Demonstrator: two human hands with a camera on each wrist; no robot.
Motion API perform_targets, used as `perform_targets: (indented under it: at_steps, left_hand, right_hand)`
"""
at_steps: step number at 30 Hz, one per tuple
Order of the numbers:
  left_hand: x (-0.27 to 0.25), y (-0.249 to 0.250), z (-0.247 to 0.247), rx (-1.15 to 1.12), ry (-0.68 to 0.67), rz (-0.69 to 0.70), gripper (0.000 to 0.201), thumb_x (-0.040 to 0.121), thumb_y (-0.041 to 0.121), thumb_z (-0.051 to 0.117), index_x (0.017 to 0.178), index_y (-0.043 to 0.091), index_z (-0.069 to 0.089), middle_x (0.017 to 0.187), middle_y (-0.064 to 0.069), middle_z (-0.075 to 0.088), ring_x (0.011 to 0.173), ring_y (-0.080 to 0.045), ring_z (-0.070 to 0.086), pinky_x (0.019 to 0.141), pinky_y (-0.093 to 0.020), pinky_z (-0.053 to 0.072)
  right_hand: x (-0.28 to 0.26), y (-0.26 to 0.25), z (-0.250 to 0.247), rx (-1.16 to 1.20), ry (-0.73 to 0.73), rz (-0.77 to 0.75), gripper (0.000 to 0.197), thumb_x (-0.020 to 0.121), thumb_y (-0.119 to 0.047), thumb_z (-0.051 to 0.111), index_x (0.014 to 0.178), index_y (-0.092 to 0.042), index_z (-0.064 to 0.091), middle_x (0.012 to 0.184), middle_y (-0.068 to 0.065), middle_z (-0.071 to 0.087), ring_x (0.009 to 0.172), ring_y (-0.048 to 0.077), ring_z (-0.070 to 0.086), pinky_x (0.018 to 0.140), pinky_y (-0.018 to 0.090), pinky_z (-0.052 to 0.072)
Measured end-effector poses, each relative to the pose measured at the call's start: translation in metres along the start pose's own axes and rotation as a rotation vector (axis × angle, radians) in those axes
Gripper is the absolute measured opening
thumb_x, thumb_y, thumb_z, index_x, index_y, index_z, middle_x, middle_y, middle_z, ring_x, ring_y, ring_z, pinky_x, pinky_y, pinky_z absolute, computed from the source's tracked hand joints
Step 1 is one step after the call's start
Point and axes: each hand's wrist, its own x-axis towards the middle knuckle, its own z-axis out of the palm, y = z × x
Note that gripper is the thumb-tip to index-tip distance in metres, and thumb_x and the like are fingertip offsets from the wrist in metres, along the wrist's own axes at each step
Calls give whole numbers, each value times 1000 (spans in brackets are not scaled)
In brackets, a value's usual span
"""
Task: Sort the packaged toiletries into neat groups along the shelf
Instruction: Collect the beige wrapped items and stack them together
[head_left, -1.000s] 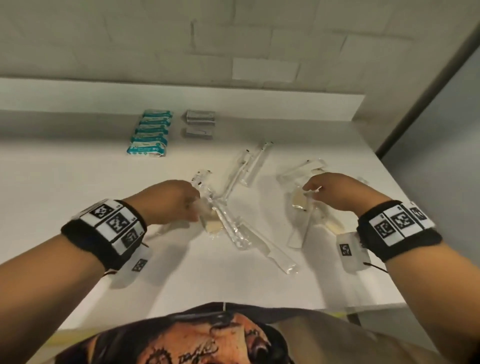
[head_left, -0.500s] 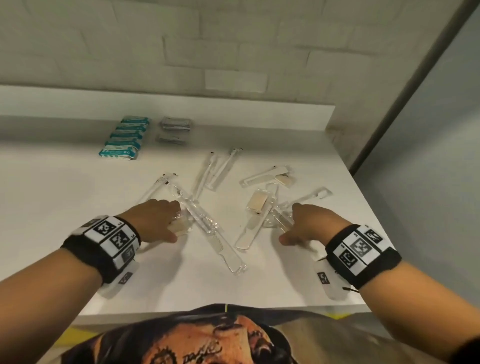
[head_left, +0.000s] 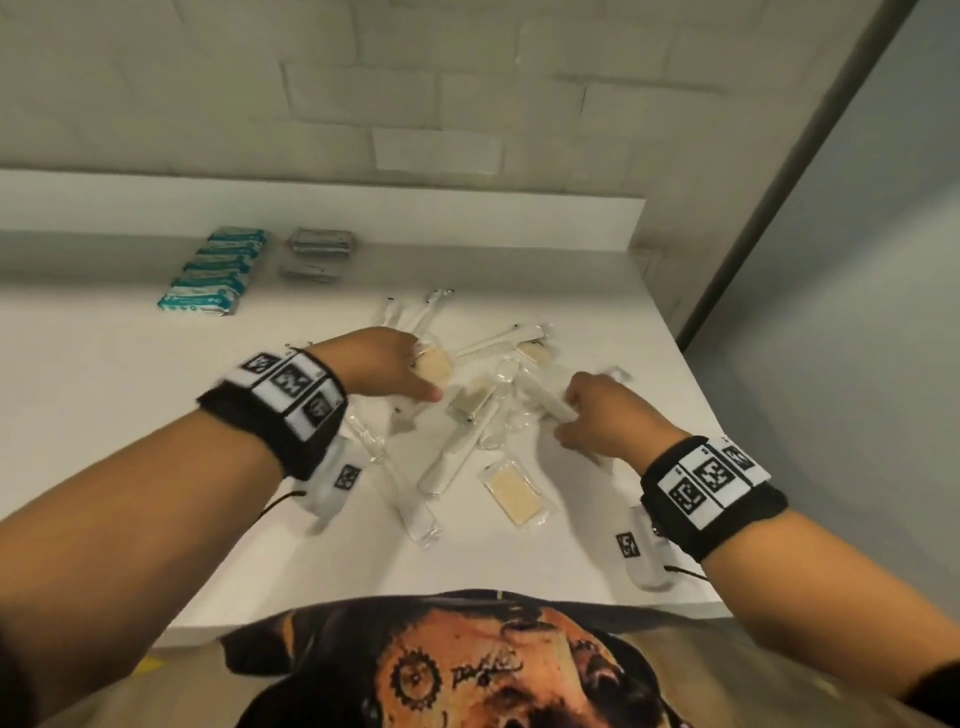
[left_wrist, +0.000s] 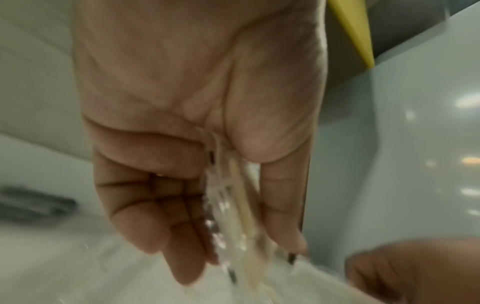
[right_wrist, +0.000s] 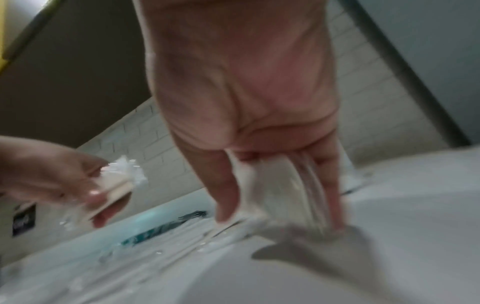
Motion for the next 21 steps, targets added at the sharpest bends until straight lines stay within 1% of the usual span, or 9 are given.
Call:
perform_targets:
  at_steps: [2,3,6,8,11,14,16,18,21]
  left_hand:
    - [22,21,12,-30,-9,-22,63,79,56,66,121,10,55,117,-2,59,101,-22,54,83,-29,43]
    - [33,30,18,-59,-16,-39,66,80,55,67,125,8,54,122,-6,59,103,-23,55,83,-29,44]
    - [56,53,33,-58,-55,-73,71,79,54,69,129,6,53,127,-9,59,111,-26,58,84,-28,46]
    - [66,64,37,-7,-61,-84,70,76,53,71,127,8,55,126,-9,60,112,-26,58,84,-29,47]
    - [73,65,35,41,-87,-83,71,73,49,76,126,9,52,124,-9,60,110,-26,59,81,-30,47]
    - [71,51,36,35,-92,-106,85,66,48,81,131,11,42,126,-6,58,111,-25,58,87,-33,49]
    - [70,38,39,6,-92,-126,90,64,47,82,134,12,37,126,-4,57,109,-24,58,89,-36,50]
    - [68,28,39,-31,-112,-144,89,66,43,83,134,12,36,124,-4,58,106,-23,57,85,-33,49]
    - [66,23,36,2,-147,-146,79,69,42,81,130,10,41,122,-5,58,104,-22,56,80,-29,45]
  right_hand:
    - [-6,1,3,-82,115,25,51,82,-48,65,117,-13,52,112,6,55,100,24,57,79,33,49]
    - [-10,-3,5,-80,95,13,56,82,-56,61,119,-14,52,112,6,57,99,23,58,81,34,50]
    - [-26,-22,18,-118,-172,-33,74,73,-71,59,122,-17,50,112,2,60,97,21,60,77,33,50]
    - [-33,-32,21,-145,-220,-116,60,74,-59,68,117,-20,52,109,1,55,94,20,57,73,31,45]
    - [-32,-36,10,-188,-265,-288,34,84,-30,66,115,-24,53,105,2,49,85,17,48,61,24,33]
    - [-23,-30,6,-179,-344,-267,45,84,-16,61,124,-16,41,105,5,54,83,21,52,52,24,33]
    - [-21,-28,8,-157,-366,-259,62,80,-26,69,131,-16,36,113,6,57,92,24,58,62,29,44]
    - [-18,-27,11,-186,-375,-274,76,73,-33,77,133,-18,32,117,5,57,95,25,59,69,31,48]
    - [-8,-27,14,-233,-443,-277,62,76,-14,70,128,-15,37,107,4,60,82,21,58,54,26,42]
